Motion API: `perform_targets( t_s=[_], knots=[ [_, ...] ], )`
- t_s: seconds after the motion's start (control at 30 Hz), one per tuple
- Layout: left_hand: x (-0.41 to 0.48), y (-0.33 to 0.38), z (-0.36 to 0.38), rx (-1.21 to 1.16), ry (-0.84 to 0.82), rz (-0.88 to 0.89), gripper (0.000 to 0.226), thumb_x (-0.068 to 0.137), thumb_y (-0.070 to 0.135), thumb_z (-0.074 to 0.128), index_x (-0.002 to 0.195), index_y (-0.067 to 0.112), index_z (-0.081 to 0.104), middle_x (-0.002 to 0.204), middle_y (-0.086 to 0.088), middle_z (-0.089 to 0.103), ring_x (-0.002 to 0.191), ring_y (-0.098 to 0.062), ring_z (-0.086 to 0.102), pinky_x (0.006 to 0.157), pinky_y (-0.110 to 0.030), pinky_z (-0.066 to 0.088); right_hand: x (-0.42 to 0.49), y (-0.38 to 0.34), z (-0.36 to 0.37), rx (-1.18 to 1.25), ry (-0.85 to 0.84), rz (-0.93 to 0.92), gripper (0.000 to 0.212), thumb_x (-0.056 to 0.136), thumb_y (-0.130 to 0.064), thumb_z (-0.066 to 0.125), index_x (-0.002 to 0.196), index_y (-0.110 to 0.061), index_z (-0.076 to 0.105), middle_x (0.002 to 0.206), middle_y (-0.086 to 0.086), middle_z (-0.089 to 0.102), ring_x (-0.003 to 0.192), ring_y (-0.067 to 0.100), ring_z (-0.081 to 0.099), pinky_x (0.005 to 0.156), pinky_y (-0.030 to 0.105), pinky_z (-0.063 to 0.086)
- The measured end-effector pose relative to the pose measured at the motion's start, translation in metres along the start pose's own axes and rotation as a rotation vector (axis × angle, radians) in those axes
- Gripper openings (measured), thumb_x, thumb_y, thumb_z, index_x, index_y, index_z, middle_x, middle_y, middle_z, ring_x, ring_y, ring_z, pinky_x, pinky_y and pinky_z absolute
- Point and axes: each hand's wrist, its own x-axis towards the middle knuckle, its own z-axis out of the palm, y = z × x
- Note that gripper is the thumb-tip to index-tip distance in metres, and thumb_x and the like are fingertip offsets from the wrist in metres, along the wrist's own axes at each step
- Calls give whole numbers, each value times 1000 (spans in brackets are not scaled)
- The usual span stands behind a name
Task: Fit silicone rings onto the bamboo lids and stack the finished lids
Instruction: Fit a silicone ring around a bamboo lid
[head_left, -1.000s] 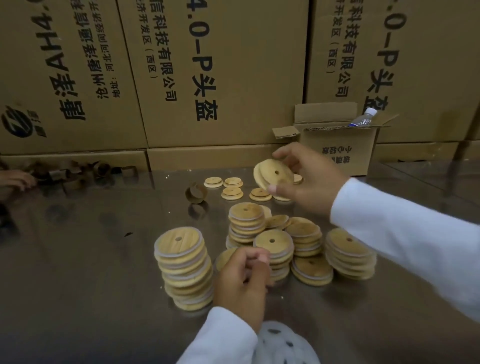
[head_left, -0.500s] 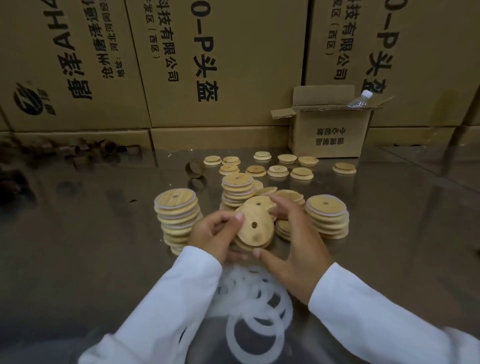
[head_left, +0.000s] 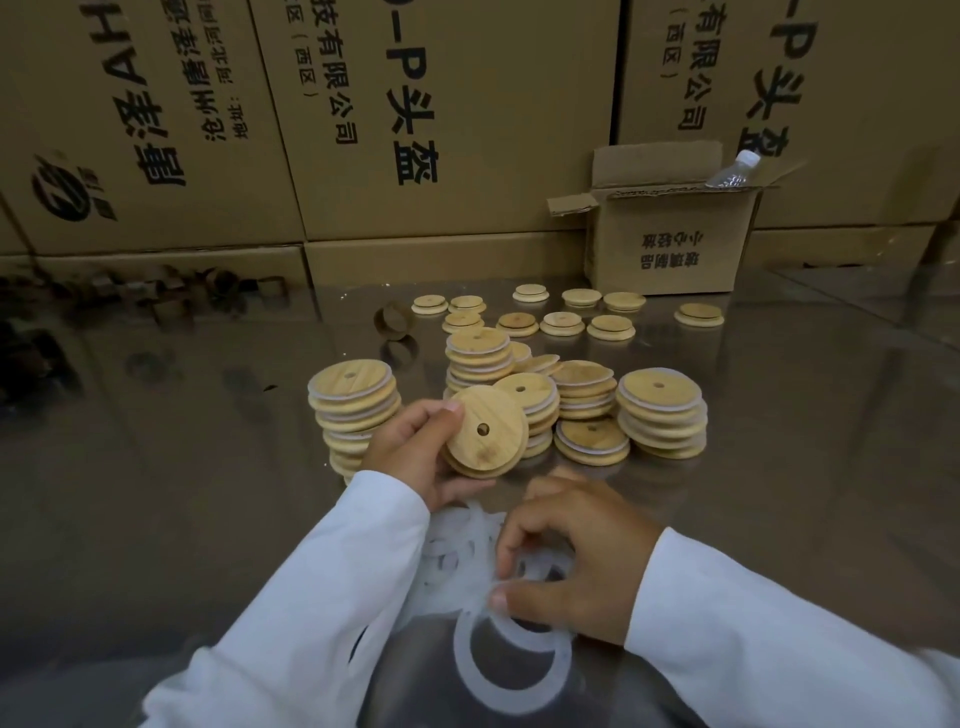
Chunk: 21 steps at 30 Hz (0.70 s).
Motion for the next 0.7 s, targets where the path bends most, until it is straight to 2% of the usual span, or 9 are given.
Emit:
perform_targets(
  t_s=[0.07, 0.13, 0.2, 0.27, 0.33, 0.4, 0.47, 0.6, 0.7],
  knots=[
    [0, -1, 1, -2, -14, -13, 22, 92, 12, 48, 72, 9, 56, 77, -11, 60, 59, -21, 64, 42, -33, 54, 1, 1, 0, 2, -24, -3, 20, 68, -52, 69, 77, -35, 63, 84, -14, 49, 86, -1, 41, 74, 21, 38],
    [1, -2, 1, 12, -31, -18, 21, 93, 13, 45, 75, 8, 54, 80, -13, 58, 61, -23, 64, 42, -33, 54, 1, 0, 0, 45, -24, -2, 13, 71, -42, 72, 70, -36, 61, 85, -13, 50, 87, -1, 41, 77, 21, 39],
    [0, -4, 1, 36, -51, -15, 21, 95, 14, 43, 77, 7, 53, 80, -14, 58, 59, -23, 64, 42, -32, 54, 2, -3, -3, 152, 8, 7, 21, 72, -31, 75, 63, -38, 58, 83, -13, 52, 87, 0, 46, 80, 23, 42],
    [-2, -5, 1, 50, -78, -11, 20, 95, 12, 43, 79, 6, 54, 75, -13, 61, 56, -23, 65, 43, -32, 54, 3, -5, -8, 374, 144, 3, 25, 72, -17, 77, 62, -33, 61, 76, -11, 59, 79, 2, 55, 77, 23, 48],
    [-3, -5, 2, 68, -104, -23, 20, 95, 11, 43, 79, 7, 55, 68, -12, 62, 54, -24, 64, 42, -33, 55, 5, -3, -15, 571, 360, 26, 22, 72, -8, 74, 63, -25, 64, 68, -8, 63, 71, 6, 57, 71, 21, 50],
    [-5, -4, 4, 84, -141, -68, 18, 94, 15, 44, 85, 9, 59, 77, -15, 62, 59, -26, 64, 43, -34, 55, 8, 2, -21, 688, 554, 114, 19, 74, -7, 72, 63, -22, 65, 67, -4, 65, 69, 10, 59, 72, 25, 51],
    [-6, -3, 5, 68, -189, -114, 21, 93, 24, 46, 93, 9, 61, 84, -16, 66, 60, -27, 68, 44, -34, 55, 10, 7, -22, 744, 650, 228, 15, 76, -10, 71, 66, -20, 66, 69, 3, 68, 68, 12, 62, 75, 30, 52],
    [-11, -6, 4, 149, -327, -72, 23, 73, 28, 61, 87, 11, 66, 76, -8, 71, 66, -22, 70, 47, -28, 55, 11, 9, -19, 734, 668, 306, 11, 78, -13, 70, 69, -18, 66, 67, 3, 69, 63, 6, 63, 69, 25, 52],
    [-12, -9, 3, 198, -374, -40, 16, 77, 19, 61, 89, 11, 66, 75, -5, 72, 68, -19, 70, 49, -26, 56, 11, 7, -17, 715, 655, 270, 11, 77, -12, 70, 70, -17, 65, 65, 2, 67, 61, 3, 62, 65, 17, 53]
  ],
)
